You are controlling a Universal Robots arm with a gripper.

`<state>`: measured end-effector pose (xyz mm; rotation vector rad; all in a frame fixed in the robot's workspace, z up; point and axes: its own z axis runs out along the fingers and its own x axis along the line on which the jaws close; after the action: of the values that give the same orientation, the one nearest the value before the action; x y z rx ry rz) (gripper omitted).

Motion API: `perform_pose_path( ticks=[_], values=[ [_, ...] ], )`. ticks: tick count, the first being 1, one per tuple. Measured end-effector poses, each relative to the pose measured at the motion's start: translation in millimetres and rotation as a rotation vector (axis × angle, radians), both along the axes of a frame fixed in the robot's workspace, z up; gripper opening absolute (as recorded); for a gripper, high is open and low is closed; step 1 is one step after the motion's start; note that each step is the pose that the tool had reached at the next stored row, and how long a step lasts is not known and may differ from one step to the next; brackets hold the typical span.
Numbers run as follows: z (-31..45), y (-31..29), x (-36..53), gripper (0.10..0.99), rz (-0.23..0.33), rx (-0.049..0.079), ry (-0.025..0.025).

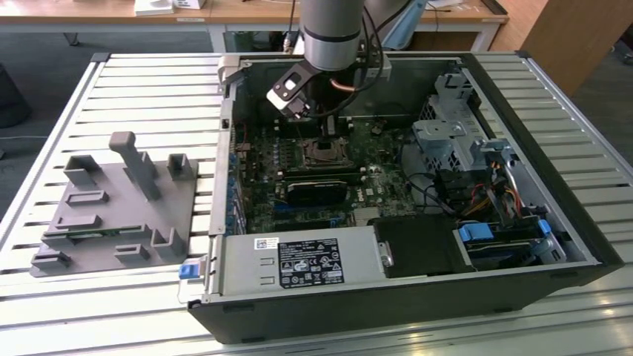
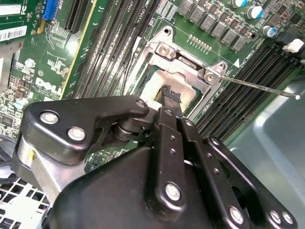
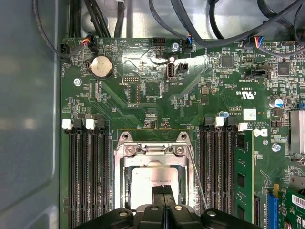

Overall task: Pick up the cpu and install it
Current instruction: 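Install the first cpu locking lever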

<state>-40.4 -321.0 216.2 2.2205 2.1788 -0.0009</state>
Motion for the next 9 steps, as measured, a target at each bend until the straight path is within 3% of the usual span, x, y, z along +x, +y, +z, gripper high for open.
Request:
perform_pose_path(
  ticks=[9],
  values=[
    [2.3, 0.0, 0.0, 0.106, 0.0, 0.0, 0.0]
  ],
)
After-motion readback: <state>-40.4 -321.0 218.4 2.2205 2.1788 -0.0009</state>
